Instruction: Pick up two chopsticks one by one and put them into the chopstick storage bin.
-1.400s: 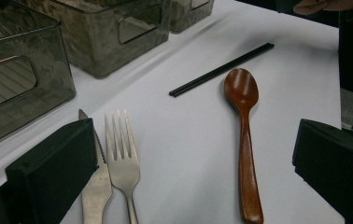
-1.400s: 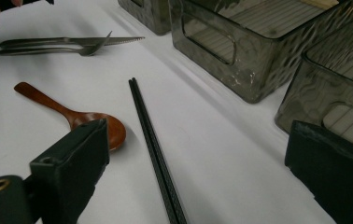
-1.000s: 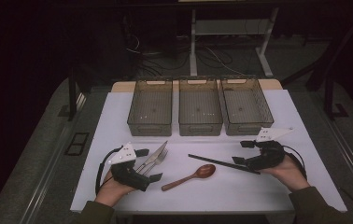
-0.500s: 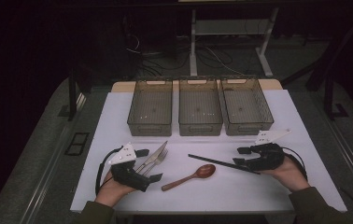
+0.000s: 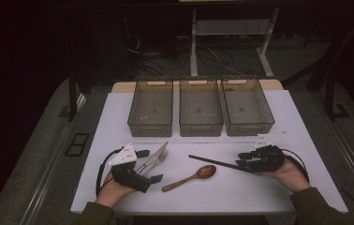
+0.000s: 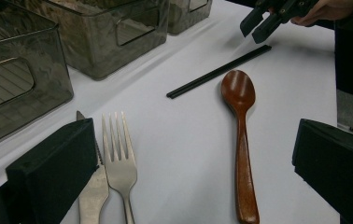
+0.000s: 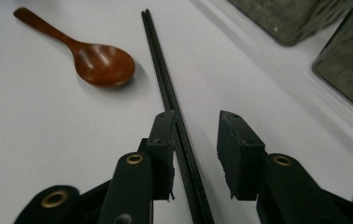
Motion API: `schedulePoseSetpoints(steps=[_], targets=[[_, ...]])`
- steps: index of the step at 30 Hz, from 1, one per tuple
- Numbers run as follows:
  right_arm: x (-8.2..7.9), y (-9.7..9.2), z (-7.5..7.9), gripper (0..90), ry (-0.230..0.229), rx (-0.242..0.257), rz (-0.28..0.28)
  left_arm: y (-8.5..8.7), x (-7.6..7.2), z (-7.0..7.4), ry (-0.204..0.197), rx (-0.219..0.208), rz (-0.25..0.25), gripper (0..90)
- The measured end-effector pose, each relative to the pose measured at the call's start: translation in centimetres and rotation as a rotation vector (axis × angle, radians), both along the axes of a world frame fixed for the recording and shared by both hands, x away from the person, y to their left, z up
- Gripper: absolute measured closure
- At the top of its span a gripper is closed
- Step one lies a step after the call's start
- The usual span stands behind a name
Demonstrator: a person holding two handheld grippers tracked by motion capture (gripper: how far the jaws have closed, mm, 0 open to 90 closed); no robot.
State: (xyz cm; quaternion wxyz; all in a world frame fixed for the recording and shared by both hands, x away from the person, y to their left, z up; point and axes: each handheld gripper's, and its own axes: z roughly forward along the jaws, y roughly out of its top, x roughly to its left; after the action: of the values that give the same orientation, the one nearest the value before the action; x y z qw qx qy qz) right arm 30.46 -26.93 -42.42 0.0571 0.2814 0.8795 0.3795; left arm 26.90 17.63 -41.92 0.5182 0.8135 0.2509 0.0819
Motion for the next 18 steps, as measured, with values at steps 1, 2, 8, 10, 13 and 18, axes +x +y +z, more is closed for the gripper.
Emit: schedulePoseSetpoints(steps=[1, 2, 8, 10, 13, 18], targets=[[0.0, 0.0, 0.0, 67.3, 0.004, -0.007, 0.005, 0.0, 0.0, 0.0, -0.002, 0.001, -0.002, 0.0], [0.0, 0.0, -0.1, 68.8, 0.001, -0.015, 0.005, 0.0, 0.0, 0.0, -0.001, -0.001, -0.001, 0.0], [0.1, -0.4, -0.5, 75.1, 0.020, -0.034, 0.009, 0.0, 0.0, 0.0, -0.001, 0.000, -0.002, 0.0], [0.2, -0.4, -0.6, 75.8, 0.022, -0.039, 0.012, 0.0, 0.0, 0.0, -0.001, 0.001, -0.003, 0.0], [0.2, -0.5, -0.8, 77.4, 0.026, -0.051, 0.015, 0.0, 0.0, 0.0, -0.001, 0.001, -0.003, 0.0], [0.3, -0.5, -1.1, 79.6, 0.035, -0.066, 0.025, 0.0, 0.0, 0.0, -0.002, 0.003, -0.006, 0.0]])
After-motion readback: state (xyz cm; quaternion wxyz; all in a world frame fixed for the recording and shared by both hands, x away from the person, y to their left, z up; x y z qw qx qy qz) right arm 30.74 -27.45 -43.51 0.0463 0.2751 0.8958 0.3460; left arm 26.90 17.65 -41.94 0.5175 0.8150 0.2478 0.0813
